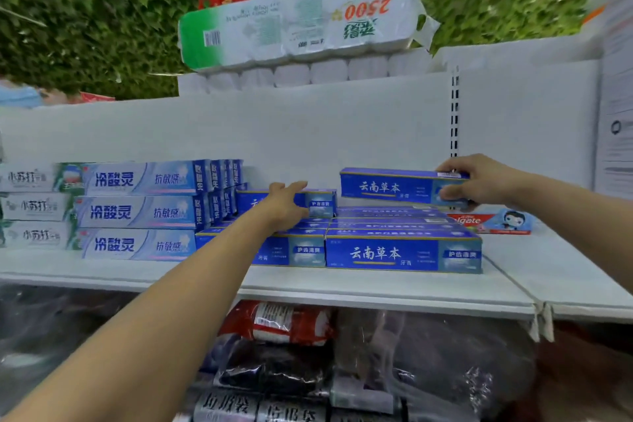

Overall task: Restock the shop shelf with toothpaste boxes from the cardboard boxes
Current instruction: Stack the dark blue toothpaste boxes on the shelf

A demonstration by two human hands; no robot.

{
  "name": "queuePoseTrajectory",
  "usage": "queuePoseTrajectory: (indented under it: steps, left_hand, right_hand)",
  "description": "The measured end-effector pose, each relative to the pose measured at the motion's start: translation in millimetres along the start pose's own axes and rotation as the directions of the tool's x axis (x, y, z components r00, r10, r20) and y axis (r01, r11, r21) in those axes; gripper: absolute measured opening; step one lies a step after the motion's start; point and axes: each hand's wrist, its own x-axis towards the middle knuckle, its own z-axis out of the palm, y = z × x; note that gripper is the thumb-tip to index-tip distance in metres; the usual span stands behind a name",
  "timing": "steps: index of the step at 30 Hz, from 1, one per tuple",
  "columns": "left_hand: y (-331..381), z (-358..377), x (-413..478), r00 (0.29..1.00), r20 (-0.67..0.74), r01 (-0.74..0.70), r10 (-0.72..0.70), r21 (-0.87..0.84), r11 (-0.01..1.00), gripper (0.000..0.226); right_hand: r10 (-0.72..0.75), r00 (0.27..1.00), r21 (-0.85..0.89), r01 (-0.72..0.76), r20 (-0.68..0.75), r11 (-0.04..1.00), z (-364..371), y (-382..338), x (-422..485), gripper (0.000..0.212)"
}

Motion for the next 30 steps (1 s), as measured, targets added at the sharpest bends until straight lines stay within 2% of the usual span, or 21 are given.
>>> queuePoseTrajectory:
  steps: [3,7,11,17,24,30]
  left_hand:
    - [-2,5,15,0.997,0.066,0.024,-0.027,0.049,0.999,0.065]
    - [-4,7,34,0.994,0.078,0.070,-0.076,0.083,0.994,0.070]
    - [-10,8,50,0.986,0.104,0.114,-0.129,0.135,0.984,0.076]
    - [-13,12,64,0.980,0.129,0.131,-0.152,0.157,0.979,0.082]
    - [-15,10,71,0.979,0.140,0.132,-0.147,0.111,0.985,0.082]
    - [-17,13,73,0.983,0.120,0.128,-0.137,0.077,0.989,0.082]
  right_hand:
    - [0.030,0.999,-0.032,-0.030,0.019,0.999,8,6,10,0.030]
    - [0.012,1.000,-0.086,-0.011,0.006,0.996,26,10,30,0.033]
    - [-0.011,0.997,-0.104,0.002,-0.080,0.995,43,14,55,0.040]
    - [0.017,0.981,-0.131,-0.043,-0.194,0.990,55,23,75,0.030]
    - [0.033,0.978,-0.216,-0.078,-0.205,0.973,61,16,73,0.033]
    - [0.101,0.992,-0.384,-0.123,-0.078,0.915,60,1,68,0.043]
